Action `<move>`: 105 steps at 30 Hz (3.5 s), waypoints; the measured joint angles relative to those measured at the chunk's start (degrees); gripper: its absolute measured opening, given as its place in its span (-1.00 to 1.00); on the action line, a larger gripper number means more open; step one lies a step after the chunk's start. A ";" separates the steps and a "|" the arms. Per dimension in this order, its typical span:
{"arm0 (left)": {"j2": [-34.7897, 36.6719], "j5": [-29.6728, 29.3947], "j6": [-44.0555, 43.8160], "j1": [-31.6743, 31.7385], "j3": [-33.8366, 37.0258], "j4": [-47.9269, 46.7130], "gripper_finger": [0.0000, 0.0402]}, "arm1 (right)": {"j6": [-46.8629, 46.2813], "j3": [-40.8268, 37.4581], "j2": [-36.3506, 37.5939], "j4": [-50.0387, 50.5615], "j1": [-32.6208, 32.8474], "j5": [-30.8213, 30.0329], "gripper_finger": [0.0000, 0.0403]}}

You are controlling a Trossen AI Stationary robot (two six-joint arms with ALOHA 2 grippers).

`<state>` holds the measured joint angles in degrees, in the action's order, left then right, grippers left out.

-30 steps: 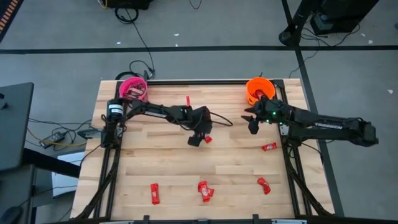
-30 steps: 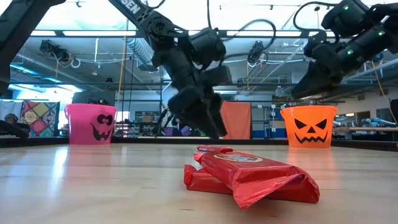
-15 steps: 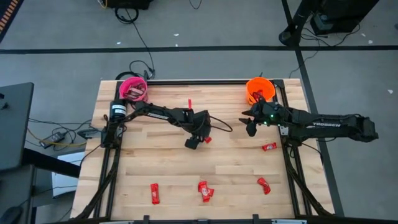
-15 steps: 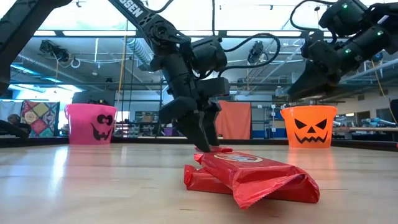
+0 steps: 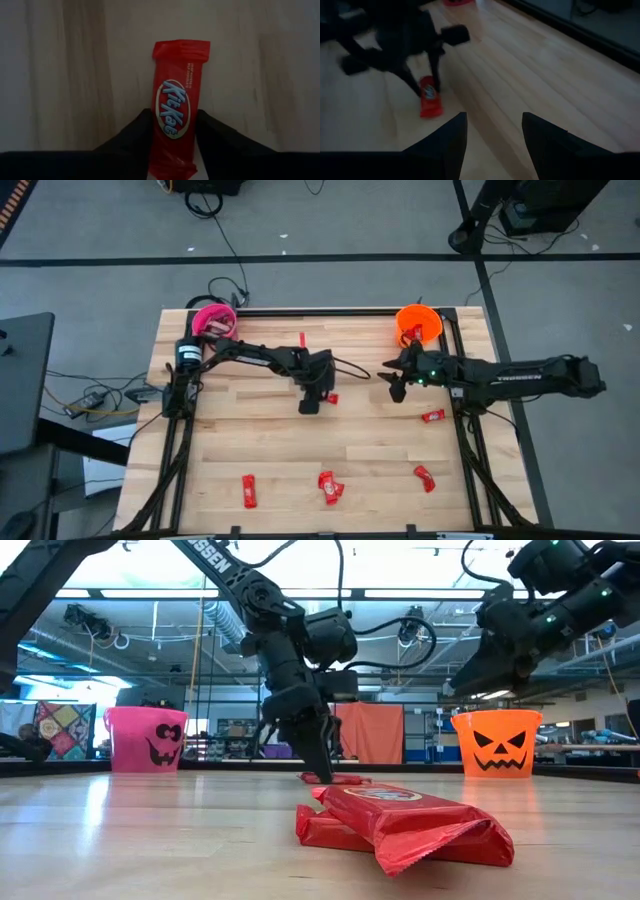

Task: Sort candy by brand, put in halloween buckets
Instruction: Put the red chocolate bar into the orange bucket

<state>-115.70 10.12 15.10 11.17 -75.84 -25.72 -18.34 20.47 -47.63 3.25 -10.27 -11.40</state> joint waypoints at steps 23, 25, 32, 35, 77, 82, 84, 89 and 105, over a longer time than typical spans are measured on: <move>1.81 16.85 -14.77 -2.97 -0.05 20.46 -0.29 | 35.97 -0.02 -21.06 -18.09 28.70 -16.42 0.00; 1.85 17.44 -16.01 -2.93 -0.06 21.27 -0.29 | 41.39 0.00 -22.24 -19.44 30.78 -19.64 0.00; 1.86 20.42 -19.07 -2.89 -0.08 24.87 -0.29 | 49.99 0.00 -28.00 -29.09 31.18 -20.68 0.00; 1.86 20.88 -20.34 -2.92 -0.06 25.01 -0.29 | 53.13 0.86 -30.13 -32.41 31.14 -20.30 0.00; 16.15 9.75 -16.10 -1.19 1.21 25.71 -0.24 | 28.27 3.50 -14.63 -17.82 17.61 -57.70 -0.73; 24.57 5.02 -15.65 -2.70 11.84 27.55 -0.24 | 26.91 3.52 -4.89 -11.40 9.54 -56.52 -0.72; 28.32 2.42 -17.60 -3.04 17.86 31.01 -0.24 | 23.85 3.52 -1.41 -7.37 7.06 -56.50 -0.72; 34.95 0.19 -24.09 -4.55 30.60 35.87 -0.24 | 11.89 3.54 5.16 6.78 1.35 -50.58 -0.72; 36.37 -28.16 -28.40 -19.20 38.72 38.31 -0.24 | 6.52 3.54 5.56 10.52 -21.50 -28.85 -0.57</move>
<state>-79.33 -18.04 -13.30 -8.04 -37.12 12.59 -11.82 24.01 -42.08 13.78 -31.77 -40.25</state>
